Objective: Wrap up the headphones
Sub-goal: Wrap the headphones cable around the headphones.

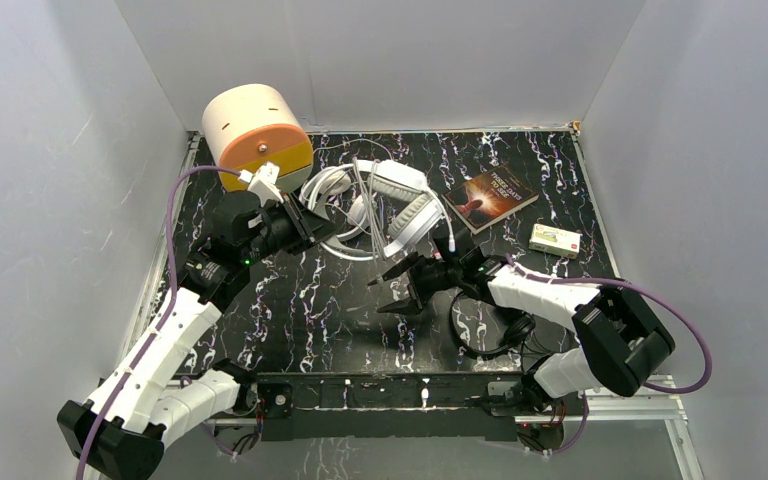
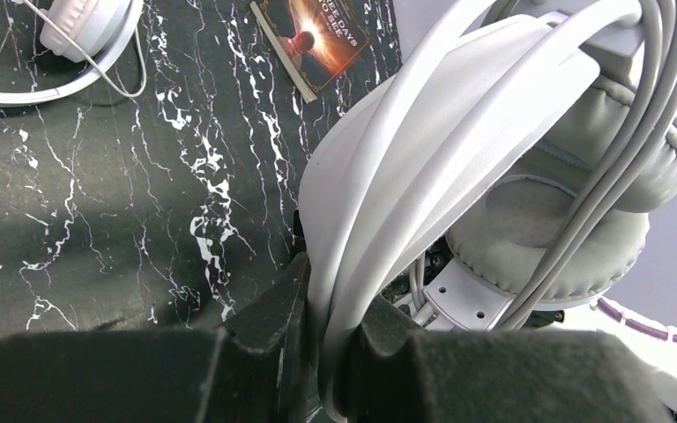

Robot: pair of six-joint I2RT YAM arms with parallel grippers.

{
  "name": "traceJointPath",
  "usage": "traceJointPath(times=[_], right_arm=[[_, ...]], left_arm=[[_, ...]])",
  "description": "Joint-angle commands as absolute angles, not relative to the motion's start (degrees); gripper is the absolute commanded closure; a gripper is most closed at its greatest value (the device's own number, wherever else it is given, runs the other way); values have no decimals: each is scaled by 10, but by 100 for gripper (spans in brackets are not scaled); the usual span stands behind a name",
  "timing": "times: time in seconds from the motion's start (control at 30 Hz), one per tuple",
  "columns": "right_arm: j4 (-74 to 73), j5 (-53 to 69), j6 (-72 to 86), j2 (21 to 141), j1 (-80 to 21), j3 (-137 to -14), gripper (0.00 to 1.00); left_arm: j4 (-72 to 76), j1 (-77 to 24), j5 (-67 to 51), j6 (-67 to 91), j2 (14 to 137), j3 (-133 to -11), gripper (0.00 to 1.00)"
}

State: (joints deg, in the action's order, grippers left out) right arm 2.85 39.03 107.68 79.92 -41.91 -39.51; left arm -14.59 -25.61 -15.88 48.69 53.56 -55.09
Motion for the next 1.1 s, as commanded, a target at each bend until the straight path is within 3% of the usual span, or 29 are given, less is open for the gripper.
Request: traceJointPath(times=[0.0,0.23,0.63,0.73,0.97,1.07], right_arm=[[63,384,1093,796,-426,-396,38],[85,378,1105,795,-436,-389,51],[91,369,1112,781,-459,-374,48],[104,361,1116,776,-461,-364,60],[168,323,1111,769,-459,-326,99],[168,306,1047,765,-439,-319,100]], left_arm=[[-88,-256,-186,506,520,-578,100],[-86,-256,-195,510,517,-576,100],[-96,-256,-192,497,523,-586,100],[-92,-256,-197,499,523,-585,100],[-93,-256,-247,493,509,-584,100],[-89,-256,-320,475,508,-584,100]])
